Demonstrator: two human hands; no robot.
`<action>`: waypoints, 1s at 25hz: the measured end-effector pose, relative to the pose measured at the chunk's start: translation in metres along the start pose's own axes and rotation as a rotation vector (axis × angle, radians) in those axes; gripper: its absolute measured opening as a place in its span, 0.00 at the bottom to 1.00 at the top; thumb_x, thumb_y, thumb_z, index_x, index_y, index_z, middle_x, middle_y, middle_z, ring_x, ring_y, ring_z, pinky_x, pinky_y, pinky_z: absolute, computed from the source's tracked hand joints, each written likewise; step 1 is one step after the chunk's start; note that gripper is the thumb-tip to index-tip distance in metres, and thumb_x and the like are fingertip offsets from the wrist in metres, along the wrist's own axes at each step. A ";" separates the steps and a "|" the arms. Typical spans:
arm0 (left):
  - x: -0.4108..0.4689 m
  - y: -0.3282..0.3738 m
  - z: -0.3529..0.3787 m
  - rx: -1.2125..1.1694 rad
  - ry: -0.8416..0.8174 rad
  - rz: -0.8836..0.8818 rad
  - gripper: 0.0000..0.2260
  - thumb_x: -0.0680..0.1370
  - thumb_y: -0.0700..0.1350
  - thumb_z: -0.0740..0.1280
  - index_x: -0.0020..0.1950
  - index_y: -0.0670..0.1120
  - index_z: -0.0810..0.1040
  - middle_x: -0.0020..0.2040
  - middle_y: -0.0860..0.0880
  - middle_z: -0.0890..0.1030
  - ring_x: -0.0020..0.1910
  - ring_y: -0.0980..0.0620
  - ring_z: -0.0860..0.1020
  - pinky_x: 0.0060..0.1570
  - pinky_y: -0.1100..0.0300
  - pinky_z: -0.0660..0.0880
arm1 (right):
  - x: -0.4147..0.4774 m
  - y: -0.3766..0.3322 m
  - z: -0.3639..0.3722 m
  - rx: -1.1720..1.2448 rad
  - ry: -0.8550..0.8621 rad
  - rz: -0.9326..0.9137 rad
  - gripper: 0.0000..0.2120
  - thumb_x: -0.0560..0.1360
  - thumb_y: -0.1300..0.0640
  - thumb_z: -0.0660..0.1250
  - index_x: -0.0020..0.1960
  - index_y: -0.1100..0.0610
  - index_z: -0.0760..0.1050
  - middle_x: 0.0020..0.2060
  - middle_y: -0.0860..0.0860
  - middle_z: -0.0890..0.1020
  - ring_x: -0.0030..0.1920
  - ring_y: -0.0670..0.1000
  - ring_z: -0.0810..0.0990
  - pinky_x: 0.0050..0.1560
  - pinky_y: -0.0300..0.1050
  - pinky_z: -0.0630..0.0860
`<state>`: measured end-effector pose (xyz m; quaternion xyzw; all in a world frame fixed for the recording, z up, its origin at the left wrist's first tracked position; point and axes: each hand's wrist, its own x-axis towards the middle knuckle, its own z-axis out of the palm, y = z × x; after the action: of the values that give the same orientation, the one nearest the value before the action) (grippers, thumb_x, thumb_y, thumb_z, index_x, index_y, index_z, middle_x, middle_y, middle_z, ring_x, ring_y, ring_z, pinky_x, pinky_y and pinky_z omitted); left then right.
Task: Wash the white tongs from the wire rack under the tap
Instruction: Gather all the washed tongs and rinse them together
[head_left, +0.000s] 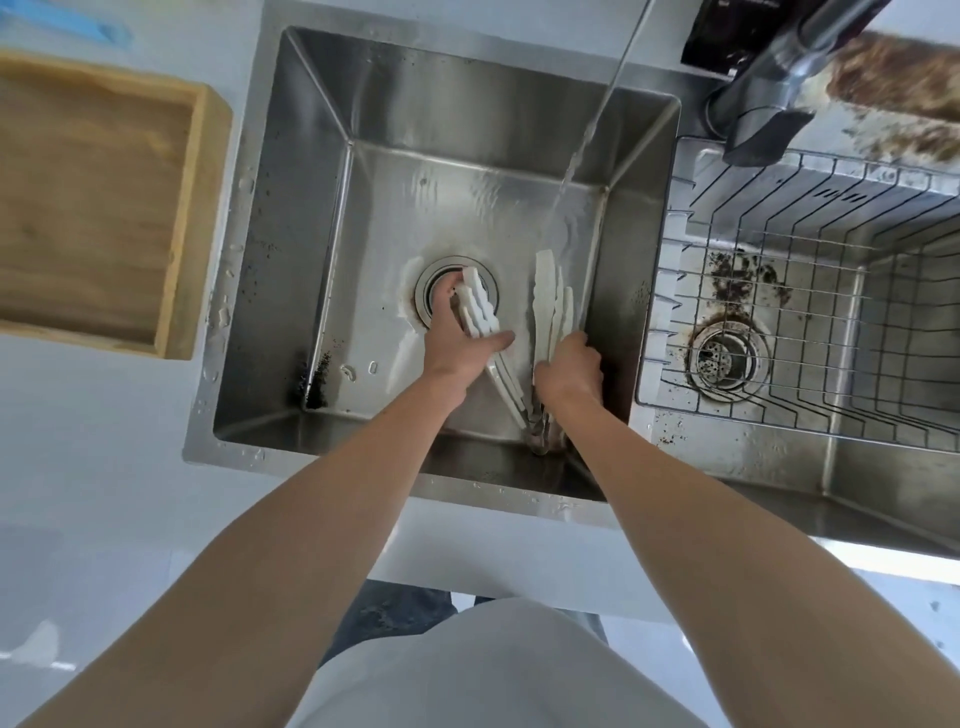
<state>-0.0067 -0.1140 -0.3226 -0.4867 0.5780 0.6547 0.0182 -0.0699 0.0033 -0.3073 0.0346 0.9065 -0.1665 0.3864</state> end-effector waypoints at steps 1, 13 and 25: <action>-0.004 0.002 -0.002 -0.026 0.016 -0.030 0.35 0.65 0.37 0.80 0.66 0.53 0.69 0.59 0.51 0.80 0.57 0.51 0.79 0.55 0.59 0.76 | -0.004 0.002 0.000 0.025 -0.003 -0.016 0.21 0.80 0.61 0.62 0.70 0.63 0.61 0.65 0.63 0.71 0.61 0.63 0.75 0.57 0.55 0.76; -0.059 0.120 -0.049 -0.387 -0.099 -0.012 0.12 0.67 0.34 0.78 0.46 0.43 0.80 0.43 0.47 0.86 0.45 0.47 0.85 0.49 0.50 0.82 | -0.054 -0.039 -0.106 0.720 -0.258 -0.293 0.29 0.74 0.37 0.67 0.67 0.53 0.70 0.56 0.56 0.81 0.54 0.56 0.83 0.54 0.54 0.80; -0.103 0.204 -0.027 -0.808 -0.079 0.015 0.13 0.72 0.37 0.75 0.54 0.41 0.78 0.44 0.45 0.83 0.45 0.50 0.82 0.49 0.57 0.79 | -0.109 -0.109 -0.195 0.893 -0.284 -0.436 0.12 0.81 0.49 0.63 0.46 0.57 0.71 0.31 0.51 0.71 0.23 0.46 0.70 0.22 0.38 0.68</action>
<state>-0.0552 -0.1467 -0.1003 -0.4250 0.2767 0.8474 -0.1572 -0.1489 -0.0284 -0.0741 -0.0166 0.6720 -0.6169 0.4095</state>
